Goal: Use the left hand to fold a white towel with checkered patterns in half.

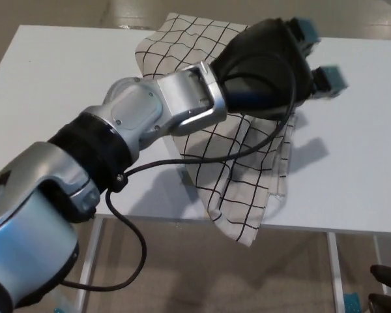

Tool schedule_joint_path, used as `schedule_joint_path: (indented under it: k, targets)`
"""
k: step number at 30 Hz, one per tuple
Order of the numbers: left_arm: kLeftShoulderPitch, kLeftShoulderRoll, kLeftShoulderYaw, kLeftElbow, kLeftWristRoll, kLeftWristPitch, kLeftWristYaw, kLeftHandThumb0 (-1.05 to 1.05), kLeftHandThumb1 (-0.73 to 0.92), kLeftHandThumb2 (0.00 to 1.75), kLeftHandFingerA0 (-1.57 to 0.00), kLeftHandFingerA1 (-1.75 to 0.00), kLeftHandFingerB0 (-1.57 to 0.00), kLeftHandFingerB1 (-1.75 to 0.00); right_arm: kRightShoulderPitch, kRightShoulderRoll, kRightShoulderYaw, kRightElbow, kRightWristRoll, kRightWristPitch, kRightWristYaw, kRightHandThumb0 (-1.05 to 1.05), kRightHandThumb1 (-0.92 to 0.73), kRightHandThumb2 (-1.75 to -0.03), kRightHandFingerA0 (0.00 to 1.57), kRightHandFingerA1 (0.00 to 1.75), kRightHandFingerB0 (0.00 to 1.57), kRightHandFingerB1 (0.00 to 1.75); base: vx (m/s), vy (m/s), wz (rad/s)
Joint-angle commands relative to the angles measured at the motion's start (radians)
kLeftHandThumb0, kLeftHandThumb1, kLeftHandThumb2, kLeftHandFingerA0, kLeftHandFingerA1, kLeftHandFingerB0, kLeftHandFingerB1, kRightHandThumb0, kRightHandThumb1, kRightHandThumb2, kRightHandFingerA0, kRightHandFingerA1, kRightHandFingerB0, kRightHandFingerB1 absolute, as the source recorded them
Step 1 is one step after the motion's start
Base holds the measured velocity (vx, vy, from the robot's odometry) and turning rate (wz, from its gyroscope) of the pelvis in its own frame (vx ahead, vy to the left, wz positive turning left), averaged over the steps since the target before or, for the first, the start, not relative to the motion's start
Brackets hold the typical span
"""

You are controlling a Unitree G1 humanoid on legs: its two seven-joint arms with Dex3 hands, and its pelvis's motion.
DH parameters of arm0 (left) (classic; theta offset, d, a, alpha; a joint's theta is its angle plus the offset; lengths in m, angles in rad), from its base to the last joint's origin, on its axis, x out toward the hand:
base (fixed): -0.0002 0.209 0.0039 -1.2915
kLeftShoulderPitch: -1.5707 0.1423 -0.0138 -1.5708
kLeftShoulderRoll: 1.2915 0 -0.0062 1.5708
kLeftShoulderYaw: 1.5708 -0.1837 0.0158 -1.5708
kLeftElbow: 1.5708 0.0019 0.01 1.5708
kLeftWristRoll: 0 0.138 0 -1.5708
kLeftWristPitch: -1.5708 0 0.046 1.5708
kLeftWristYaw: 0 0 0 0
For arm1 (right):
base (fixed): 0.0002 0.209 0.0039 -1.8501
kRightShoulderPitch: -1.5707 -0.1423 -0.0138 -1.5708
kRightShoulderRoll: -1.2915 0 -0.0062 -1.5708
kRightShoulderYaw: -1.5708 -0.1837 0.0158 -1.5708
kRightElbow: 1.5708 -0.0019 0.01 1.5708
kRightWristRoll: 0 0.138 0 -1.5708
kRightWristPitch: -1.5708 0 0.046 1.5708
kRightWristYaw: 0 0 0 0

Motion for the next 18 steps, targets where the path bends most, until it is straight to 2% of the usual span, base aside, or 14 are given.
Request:
schedule_joint_path:
  k: [1,3,4,6,8,9,10,13,14,15,16,17,18]
  targets:
    - [0.091,0.097,0.218,-0.346,-0.305,0.229,-0.583,-0.97,0.63,0.63,0.00,-0.01,0.00,-0.12,0.028,-0.011,0.007,0.003,-0.030,-0.003,-0.007,-0.48,-0.62,-0.58,0.58,0.62,0.62,0.52,0.00,0.000,0.00]
    - [0.114,0.164,0.289,-0.454,-0.407,0.221,-0.640,-0.97,0.63,0.63,0.00,-0.01,0.00,-0.13,0.030,-0.005,0.002,0.018,0.008,-0.024,0.018,-0.50,-0.62,-0.59,0.55,0.61,0.58,0.50,0.00,0.000,0.00]
    - [0.126,0.186,0.311,-0.491,-0.437,0.221,-0.657,-0.90,0.52,0.95,0.00,0.00,0.00,-0.12,0.032,-0.005,0.001,0.022,0.022,-0.032,0.030,-0.49,-0.61,-0.59,0.54,0.61,0.55,0.50,0.00,0.000,0.00]
    - [0.135,0.200,0.326,-0.517,-0.456,0.222,-0.670,-0.90,0.52,0.95,0.00,0.00,0.00,-0.12,0.033,-0.005,0.000,0.025,0.031,-0.036,0.037,-0.49,-0.61,-0.59,0.54,0.61,0.55,0.50,0.00,0.000,0.00]
    - [0.209,0.269,0.400,-0.651,-0.557,0.245,-0.706,-0.91,0.54,0.96,0.00,0.00,0.00,-0.12,0.049,-0.017,-0.005,0.022,0.045,-0.040,0.060,-0.52,-0.61,-0.58,0.48,0.59,0.48,0.50,0.00,0.000,0.00]
    - [0.235,0.283,0.419,-0.688,-0.577,0.255,-0.711,-0.97,0.67,0.61,0.00,0.00,0.00,-0.16,0.052,-0.021,-0.007,0.019,0.051,-0.035,0.067,-0.53,-0.61,-0.59,0.45,0.58,0.45,0.49,0.00,0.000,0.00]
    - [0.254,0.292,0.434,-0.715,-0.589,0.263,-0.716,-0.97,0.67,0.61,0.00,0.00,0.00,-0.16,0.054,-0.023,-0.009,0.018,0.054,-0.032,0.071,-0.53,-0.61,-0.59,0.45,0.58,0.45,0.49,0.00,0.000,0.00]
    - [0.462,0.416,0.576,-0.933,-0.735,0.258,-0.699,-0.93,0.68,0.63,0.00,-0.02,0.00,-0.24,0.046,-0.049,-0.042,-0.007,0.093,-0.002,0.095,-0.57,-0.63,-0.59,0.41,0.58,0.39,0.47,0.00,0.000,0.00]
    - [0.522,0.443,0.620,-0.989,-0.779,0.263,-0.703,-0.86,0.52,0.95,0.00,-0.05,0.00,-0.18,0.042,-0.059,-0.054,-0.009,0.101,0.005,0.099,-0.57,-0.63,-0.59,0.41,0.58,0.39,0.47,0.00,0.000,0.00]
    - [0.602,0.478,0.678,-1.046,-0.848,0.256,-0.704,-0.90,0.68,0.61,0.00,-0.05,0.00,-0.24,0.033,-0.067,-0.069,-0.014,0.113,0.021,0.099,-0.56,-0.62,-0.59,0.41,0.58,0.39,0.47,0.00,0.000,0.00]
    - [0.621,0.486,0.693,-1.060,-0.864,0.256,-0.706,-0.90,0.68,0.61,0.00,-0.05,0.00,-0.24,0.030,-0.068,-0.073,-0.015,0.116,0.026,0.098,-0.56,-0.62,-0.59,0.41,0.58,0.39,0.47,0.00,0.000,0.00]
    - [0.749,0.525,0.792,-1.136,-0.994,0.260,-0.733,-0.84,0.53,0.94,0.00,-0.06,-0.02,-0.21,0.015,-0.076,-0.100,-0.018,0.143,0.052,0.098,-0.54,-0.62,-0.59,0.41,0.59,0.39,0.48,0.00,0.000,0.00]
    - [0.828,0.546,0.854,-1.178,-1.078,0.260,-0.754,-0.84,0.53,0.93,0.00,-0.06,-0.03,-0.22,0.002,-0.079,-0.116,-0.020,0.160,0.071,0.095,-0.54,-0.62,-0.59,0.41,0.60,0.39,0.48,0.00,0.000,0.00]
